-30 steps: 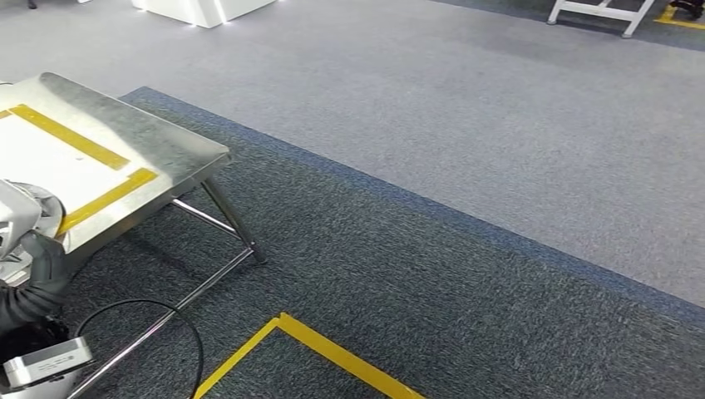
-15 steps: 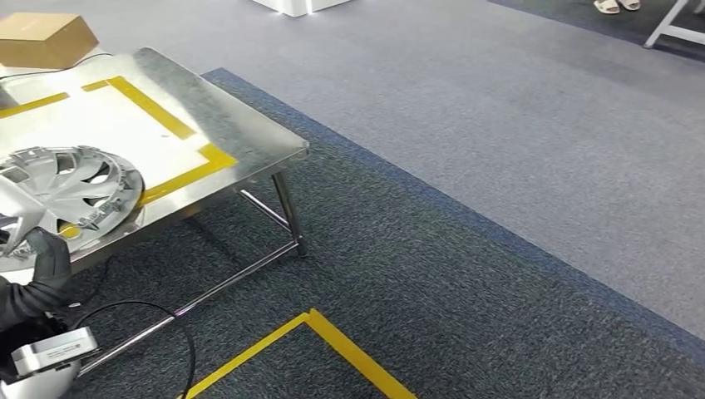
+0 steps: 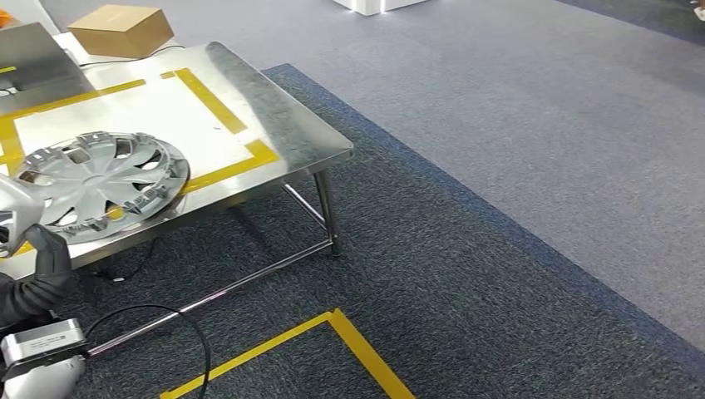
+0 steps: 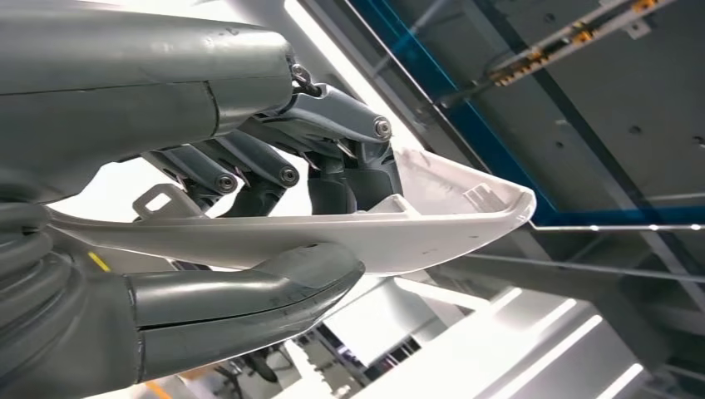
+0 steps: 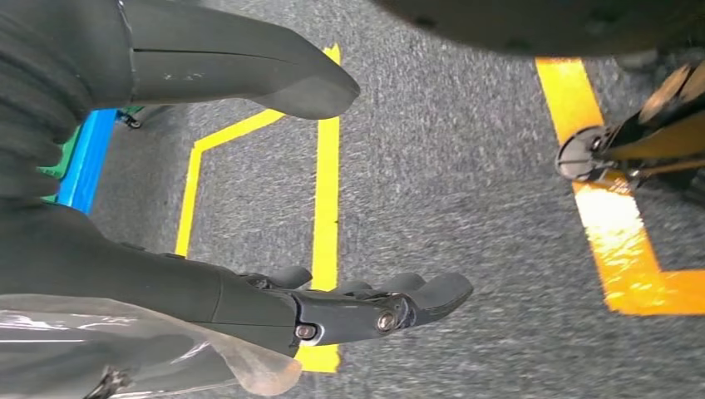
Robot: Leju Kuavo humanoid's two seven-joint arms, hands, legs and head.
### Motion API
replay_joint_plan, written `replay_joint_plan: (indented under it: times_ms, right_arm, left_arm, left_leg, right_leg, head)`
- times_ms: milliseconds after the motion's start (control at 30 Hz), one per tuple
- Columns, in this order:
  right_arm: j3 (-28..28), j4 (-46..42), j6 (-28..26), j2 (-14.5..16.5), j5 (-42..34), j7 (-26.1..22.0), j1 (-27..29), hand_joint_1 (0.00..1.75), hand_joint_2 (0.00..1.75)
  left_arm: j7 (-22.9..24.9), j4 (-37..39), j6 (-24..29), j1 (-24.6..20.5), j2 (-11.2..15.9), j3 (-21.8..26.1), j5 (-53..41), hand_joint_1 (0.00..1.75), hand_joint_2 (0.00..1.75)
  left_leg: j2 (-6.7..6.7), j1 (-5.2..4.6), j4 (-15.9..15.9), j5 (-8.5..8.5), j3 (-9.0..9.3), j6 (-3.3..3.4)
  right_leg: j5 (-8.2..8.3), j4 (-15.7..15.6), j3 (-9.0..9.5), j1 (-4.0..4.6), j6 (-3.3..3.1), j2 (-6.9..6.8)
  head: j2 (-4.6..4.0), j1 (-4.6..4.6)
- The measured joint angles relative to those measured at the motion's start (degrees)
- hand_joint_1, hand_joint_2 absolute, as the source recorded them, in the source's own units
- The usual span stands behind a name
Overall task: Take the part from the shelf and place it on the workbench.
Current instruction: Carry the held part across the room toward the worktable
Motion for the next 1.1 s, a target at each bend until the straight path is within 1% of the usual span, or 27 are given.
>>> replay_joint_plan:
  times_ms: [67, 100, 133, 167, 200, 267, 333, 367, 400, 433, 467, 500, 533, 567, 600, 633, 700, 733, 767, 833, 867, 900, 933, 967, 1000, 1067, 1100]
  right_arm:
    - [0.0, 0.0, 0.0, 0.0, 0.0, -0.1, 0.0, 0.0, 1.75]
    - [-0.1, 0.0, 0.0, 0.0, 0.0, -0.1, 0.0, 0.0, 1.75]
    - [-0.1, 0.0, 0.0, 0.0, 0.0, -0.1, -0.1, 0.0, 1.75]
    - [-0.1, 0.0, 0.0, 0.0, 0.0, -0.2, -0.1, 0.0, 1.75]
    - [-0.2, 0.0, 0.0, 0.0, 0.0, -0.2, -0.2, 0.0, 1.75]
    - [-0.2, 0.0, 0.0, 0.0, 0.0, -0.2, -0.4, 0.0, 1.75]
    - [-0.2, 0.0, 0.0, 0.0, 0.0, -0.3, -0.4, 0.0, 1.75]
    - [-0.2, 0.0, 0.0, 0.0, 0.0, -0.3, -0.2, 0.0, 1.75]
    - [-0.2, 0.0, 0.0, 0.1, 0.0, -0.2, -0.1, 0.0, 1.75]
    - [-0.2, 0.0, 0.1, 0.1, 0.0, -0.2, 0.0, 0.0, 1.75]
    - [-0.2, 0.0, 0.0, 0.1, 0.0, -0.2, 0.1, 0.0, 1.75]
    - [-0.2, 0.0, 0.0, 0.1, 0.0, -0.2, 0.1, 0.0, 1.75]
    - [-0.2, 0.0, 0.0, 0.1, 0.0, -0.2, 0.1, 0.0, 1.75]
    - [-0.2, 0.0, 0.0, 0.1, 0.0, -0.2, 0.0, 0.0, 1.75]
    - [-0.2, 0.0, 0.0, 0.1, 0.0, -0.2, 0.0, 0.0, 1.75]
    - [-0.2, 0.0, 0.0, 0.1, 0.0, -0.2, 0.0, 0.0, 1.75]
    - [-0.2, 0.0, 0.0, 0.2, 0.0, -0.2, -0.1, 0.0, 1.75]
    - [-0.2, 0.0, 0.0, 0.3, 0.0, -0.2, -0.1, 0.0, 1.75]
    - [-0.2, 0.0, 0.0, 0.4, 0.0, -0.2, -0.1, 0.0, 1.75]
    - [-0.3, 0.0, 0.0, 0.4, 0.1, -0.2, 0.0, 0.0, 1.75]
    - [-0.3, 0.0, -0.1, 0.4, 0.2, -0.2, 0.0, 0.0, 1.75]
    - [-0.3, 0.0, -0.1, 0.4, 0.2, -0.2, 0.1, 0.0, 1.75]
    - [-0.4, 0.0, -0.1, 0.4, 0.3, -0.2, 0.0, 0.0, 1.75]
    - [-0.4, 0.0, -0.1, 0.4, 0.3, -0.2, 0.0, 0.0, 1.75]
    - [-0.4, 0.0, -0.1, 0.4, 0.3, -0.2, 0.0, 0.0, 1.75]
    - [-0.5, 0.0, 0.0, 0.5, 0.4, -0.2, 0.0, 0.0, 1.75]
    - [-0.5, 0.0, 0.0, 0.5, 0.5, -0.2, 0.0, 0.0, 1.75]
  left_arm:
    - [0.0, 0.1, 0.0, -0.1, 0.0, -0.1, 0.2, 1.75, 1.75]
    - [0.0, 0.1, 0.0, -0.1, 0.0, -0.1, 0.3, 1.75, 1.75]
    - [0.0, 0.1, 0.0, -0.1, 0.0, -0.1, 0.4, 1.75, 1.75]
    - [0.0, 0.1, 0.0, -0.1, 0.0, -0.1, 0.5, 1.75, 1.75]
    - [0.0, 0.2, 0.0, -0.1, 0.0, -0.1, 0.6, 1.75, 1.75]
    - [0.1, 0.2, 0.0, -0.2, 0.0, -0.2, 0.8, 1.75, 1.75]
    - [0.3, 0.3, 0.0, -0.3, -0.1, -0.4, 1.2, 1.75, 1.75]
    - [0.3, 0.4, 0.0, -0.3, 0.0, -0.6, 1.3, 1.75, 1.75]
    - [0.4, 0.4, 0.0, -0.3, 0.0, -0.8, 1.4, 1.75, 1.75]
    - [0.5, 0.5, 0.0, -0.2, 0.0, -0.9, 1.5, 1.75, 1.75]
    - [0.6, 0.6, 0.0, -0.2, 0.0, -1.1, 1.6, 1.75, 1.75]
    - [0.7, 0.6, 0.0, -0.2, 0.0, -1.2, 1.8, 1.75, 1.75]
    - [0.9, 0.6, 0.0, -0.2, 0.0, -1.3, 2.0, 1.75, 1.75]
    - [0.9, 0.7, 0.0, -0.2, 0.0, -1.4, 2.2, 1.75, 1.75]
    - [1.0, 0.7, 0.0, -0.2, 0.0, -1.4, 2.4, 1.75, 1.75]
    - [1.0, 0.7, 0.0, -0.2, 0.1, -1.5, 2.5, 1.75, 1.75]
    - [1.0, 0.8, 0.0, -0.1, 0.2, -1.6, 2.7, 1.75, 1.75]
    - [1.0, 0.8, 0.0, -0.1, 0.2, -1.6, 2.8, 1.75, 1.75]
    - [1.0, 0.8, 0.0, -0.2, 0.3, -1.6, 2.9, 1.75, 1.75]
    - [0.8, 0.8, 0.0, -0.3, 0.5, -1.7, 3.3, 1.75, 1.75]
    - [0.7, 0.8, 0.0, -0.4, 0.6, -1.8, 3.4, 1.75, 1.75]
    - [0.6, 0.9, 0.0, -0.3, 0.6, -1.9, 3.5, 1.75, 1.75]
    - [0.5, 0.9, 0.0, -0.2, 0.6, -1.9, 3.6, 1.75, 1.75]
    - [0.3, 0.9, 0.0, -0.2, 0.6, -2.0, 3.6, 1.75, 1.75]
    - [0.2, 0.9, 0.0, -0.2, 0.6, -2.0, 3.6, 1.75, 1.75]
    - [0.0, 0.9, 0.0, -0.3, 0.6, -2.1, 3.6, 1.75, 1.75]
    - [-0.1, 0.9, 0.0, -0.3, 0.6, -2.1, 3.6, 1.75, 1.75]
  left_leg:
    - [2.37, -0.54, -6.7, 2.37, 3.16, 0.48]
    - [3.1, -0.8, -8.3, 2.53, 3.8, 0.76]
    - [3.06, -1.04, -8.6, 2.18, 3.85, 1.02]
    - [2.42, -1.01, -8.7, 2.19, 3.78, 1.35]
    - [1.8, -0.89, -8.9, 2.26, 3.85, 1.65]
    - [0.65, -0.51, -9.3, 2.43, 4.1, 2.29]
    - [-0.45, -0.35, -9.4, 2.42, 4.18, 2.76]
    - [-1.1, -0.38, -9.4, 2.39, 4.19, 2.88]
    - [-1.83, -0.42, -9.4, 2.35, 4.23, 2.95]
    - [-2.62, -0.45, -9.4, 2.32, 4.31, 2.97]
    - [-3.41, -0.46, -9.4, 2.27, 4.43, 2.94]
    - [-4.18, -0.44, -9.4, 2.2, 4.57, 2.86]
    - [-4.85, -0.47, -9.3, 2.09, 4.67, 2.71]
    - [-5.5, -0.49, -9.2, 1.99, 4.66, 2.5]
    - [-6.08, -0.44, -9.1, 1.95, 4.55, 2.21]
    - [-6.64, -0.36, -9.1, 1.98, 4.41, 1.87]
    - [-7.5, -0.13, -9.2, 2.04, 4.25, 1.15]
    - [-6.9, -0.17, -8.7, 1.71, 4.08, 0.85]
    - [-5.77, -0.23, -7.5, 0.88, 3.54, 0.57]
    - [-2.77, -0.23, -1.5, -2.2, 0.8, 0.05]
    - [-1.99, -0.1, 2.2, -3.74, -1.02, -0.17]
    - [-1.6, 0.0, 5.0, -4.57, -2.42, -0.33]
    - [-1.4, 0.07, 6.0, -4.37, -2.99, -0.41]
    - [-1.23, 0.1, 4.9, -3.11, -2.45, -0.4]
    - [-0.81, 0.08, 1.8, -1.09, -0.92, -0.27]
    - [1.66, -0.39, -5.7, 1.93, 2.81, 0.31]
    - [2.73, -0.68, -8.1, 2.5, 3.97, 0.64]
  right_leg:
    - [-0.53, 0.0, 0.55, 0.27, 0.53, -1.1]
    - [-0.74, 0.0, 0.71, 0.41, 0.83, -1.64]
    - [-0.89, -0.1, 0.86, 0.54, 1.17, -2.22]
    - [-1.03, -0.2, 1.11, 0.56, 1.49, -2.86]
    - [-1.28, -0.2, 1.22, 0.51, 1.83, -2.79]
    - [-2.83, 2.1, 0.14, 0.41, 2.35, -0.39]
    - [-5.93, 9.1, -3.67, 0.36, 2.53, 2.55]
    - [-7.2, 13.0, -5.95, 0.37, 2.55, 3.02]
    - [-7.58, 15.6, -7.75, 0.39, 2.54, 3.2]
    - [-6.75, 16.2, -8.59, 0.4, 2.47, 3.31]
    - [-4.82, 14.5, -8.3, 0.41, 2.34, 3.49]
    - [-2.26, 10.8, -7.05, 0.38, 2.16, 4.07]
    - [-0.27, 6.9, -5.48, 0.3, 1.94, 5.29]
    - [0.99, 3.5, -3.9, 0.18, 1.74, 6.42]
    - [1.45, 1.4, -2.86, 0.14, 1.55, 7.31]
    - [1.25, 0.6, -2.34, 0.17, 1.33, 7.66]
    - [1.29, 0.2, -1.86, 0.22, 0.78, 6.61]
    - [1.33, -0.1, -1.6, 0.14, 0.41, 5.98]
    - [1.35, -0.3, -1.33, 0.03, 0.07, 5.29]
    - [1.16, -0.5, -0.9, 0.04, -0.45, 3.86]
    - [1.02, -0.5, -0.79, 0.11, -0.57, 3.1]
    - [0.87, -0.5, -0.67, 0.16, -0.62, 2.34]
    - [0.72, -0.5, -0.54, 0.19, -0.6, 1.6]
    - [0.56, -0.5, -0.36, 0.2, -0.53, 0.92]
    - [0.37, -0.5, -0.08, 0.2, -0.41, 0.27]
    - [-0.08, -0.5, 0.43, 0.35, 0.02, -0.88]
    - [-0.28, -0.5, 0.59, 0.49, 0.29, -1.39]
  head:
    - [-0.01, 0.02]
    - [-0.01, 0.04]
    - [-0.01, 0.08]
    - [-0.01, 0.11]
    - [-0.01, 0.19]
    - [-0.01, 0.5]
    - [-0.01, 0.81]
    - [-0.01, 0.89]
    - [-0.01, 0.87]
    - [-0.01, 0.9]
    - [-0.01, 0.92]
    - [0.0, 0.95]
    - [-0.01, 0.97]
    - [-0.01, 0.93]
    - [-0.01, 0.92]
    - [-0.01, 0.91]
    - [-0.01, 0.95]
    - [-0.01, 0.84]
    - [-0.01, 0.65]
    - [-0.01, 0.28]
    - [-0.01, 0.22]
    - [-0.01, 0.21]
    - [-0.01, 0.21]
    - [-0.01, 0.2]
    - [-0.01, 0.2]
    - [0.0, 0.18]
    - [-0.01, 0.21]
